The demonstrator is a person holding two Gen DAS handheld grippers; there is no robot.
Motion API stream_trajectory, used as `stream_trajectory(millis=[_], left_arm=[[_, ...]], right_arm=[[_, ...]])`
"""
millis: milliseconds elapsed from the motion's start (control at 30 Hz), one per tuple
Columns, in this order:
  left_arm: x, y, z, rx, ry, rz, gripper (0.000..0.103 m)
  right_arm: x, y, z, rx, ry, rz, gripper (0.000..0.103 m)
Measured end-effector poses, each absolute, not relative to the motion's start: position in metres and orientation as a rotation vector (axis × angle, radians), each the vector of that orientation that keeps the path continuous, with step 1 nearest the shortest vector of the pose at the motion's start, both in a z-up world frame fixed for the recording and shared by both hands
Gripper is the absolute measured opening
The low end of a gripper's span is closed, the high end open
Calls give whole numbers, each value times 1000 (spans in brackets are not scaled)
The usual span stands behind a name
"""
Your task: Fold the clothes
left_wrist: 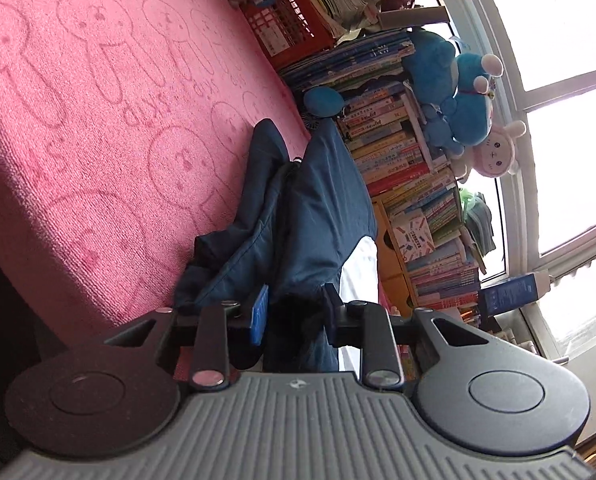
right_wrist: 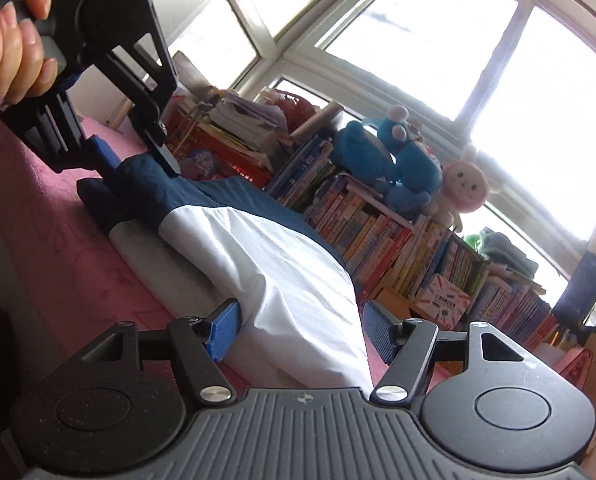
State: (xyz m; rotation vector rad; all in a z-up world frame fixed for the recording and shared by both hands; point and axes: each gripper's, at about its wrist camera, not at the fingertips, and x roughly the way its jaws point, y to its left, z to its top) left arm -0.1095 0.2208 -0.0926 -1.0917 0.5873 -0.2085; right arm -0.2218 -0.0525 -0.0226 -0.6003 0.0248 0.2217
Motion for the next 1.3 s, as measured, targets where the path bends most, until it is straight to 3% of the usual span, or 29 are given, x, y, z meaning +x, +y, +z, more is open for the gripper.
stream_trajectory(millis=[33,100,233,300,333,367,433,700,933,967,1033,1067,1167,1300], left_arm=[[-111,220,-93,-1098,588,-213,34],[-114,217,-92,-1115,598,-245,68],[-114,205,-97,-1157,606,-304,73],[-109,197,-102,-1171,625,-299,63],[-106,193,-105,-1178,630,-292,52],[-104,190,-108,-1178,633,-276,28],[-101,188,-108,-1168,625,-246,9],[-111,215,-95,-1169,482,-201,7],[-115,217,-107,-1161,511,-141,7],[-116,217,-108,-1154,515,-132,7],[-117,218,-109,-1129,522,-115,7],[-117,217,-109,-1113,525,-104,7],[-118,218,-109,-1061,534,-67,7],[-122,223,-111,-1031,537,-42,7]], right_arm=[[-223,-53,-22,-601,17,223,67],[-220,-50,-18,-607,-9,231,67],[-209,-38,-7,-598,-35,265,67],[-210,-33,-4,-595,-38,283,67],[-210,-31,-3,-590,-36,292,67],[-211,-29,-2,-586,-35,301,67],[-213,-29,-1,-582,-32,301,67],[-212,-53,-13,-591,30,210,71],[-176,-89,-4,-352,211,140,69],[-168,-96,-2,-300,250,134,59],[-149,-112,2,-159,346,181,52],[-144,-115,4,-128,365,208,44],[-149,-106,8,-192,330,250,22],[-158,-94,10,-285,268,261,20]])
